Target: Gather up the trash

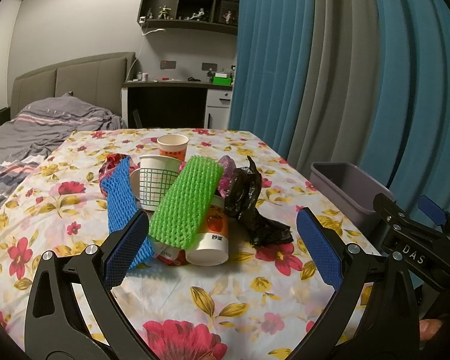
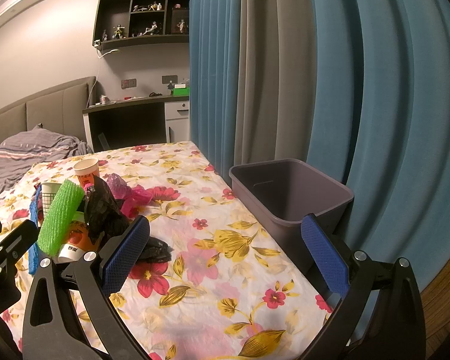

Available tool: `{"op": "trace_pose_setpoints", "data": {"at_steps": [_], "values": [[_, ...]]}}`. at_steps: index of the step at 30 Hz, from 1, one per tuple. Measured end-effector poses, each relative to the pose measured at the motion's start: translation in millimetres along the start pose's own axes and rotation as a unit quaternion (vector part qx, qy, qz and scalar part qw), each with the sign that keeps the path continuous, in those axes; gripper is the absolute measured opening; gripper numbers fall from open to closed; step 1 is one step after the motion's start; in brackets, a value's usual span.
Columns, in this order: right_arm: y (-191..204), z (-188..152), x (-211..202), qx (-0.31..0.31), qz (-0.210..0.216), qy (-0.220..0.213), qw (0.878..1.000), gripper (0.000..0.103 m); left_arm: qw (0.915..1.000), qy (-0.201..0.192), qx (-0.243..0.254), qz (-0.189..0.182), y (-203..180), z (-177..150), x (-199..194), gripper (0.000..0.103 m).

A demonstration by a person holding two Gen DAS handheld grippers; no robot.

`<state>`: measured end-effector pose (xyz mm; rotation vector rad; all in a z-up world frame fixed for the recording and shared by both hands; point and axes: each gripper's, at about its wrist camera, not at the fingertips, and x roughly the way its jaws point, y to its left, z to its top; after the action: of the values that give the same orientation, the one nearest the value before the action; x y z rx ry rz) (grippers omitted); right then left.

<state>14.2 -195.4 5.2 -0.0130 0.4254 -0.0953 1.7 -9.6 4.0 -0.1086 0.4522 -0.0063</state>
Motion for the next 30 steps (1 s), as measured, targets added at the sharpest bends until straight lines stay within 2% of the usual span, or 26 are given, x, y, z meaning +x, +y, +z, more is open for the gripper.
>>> {"op": "trace_pose_setpoints", "data": {"at_steps": [30], "values": [[-2.5, 4.3, -0.5, 0.001, 0.002, -0.003, 1.0, 0.098, 0.9999, -0.006, 0.007, -0.01, -6.7, -0.5, -0.2, 0.097]]}}
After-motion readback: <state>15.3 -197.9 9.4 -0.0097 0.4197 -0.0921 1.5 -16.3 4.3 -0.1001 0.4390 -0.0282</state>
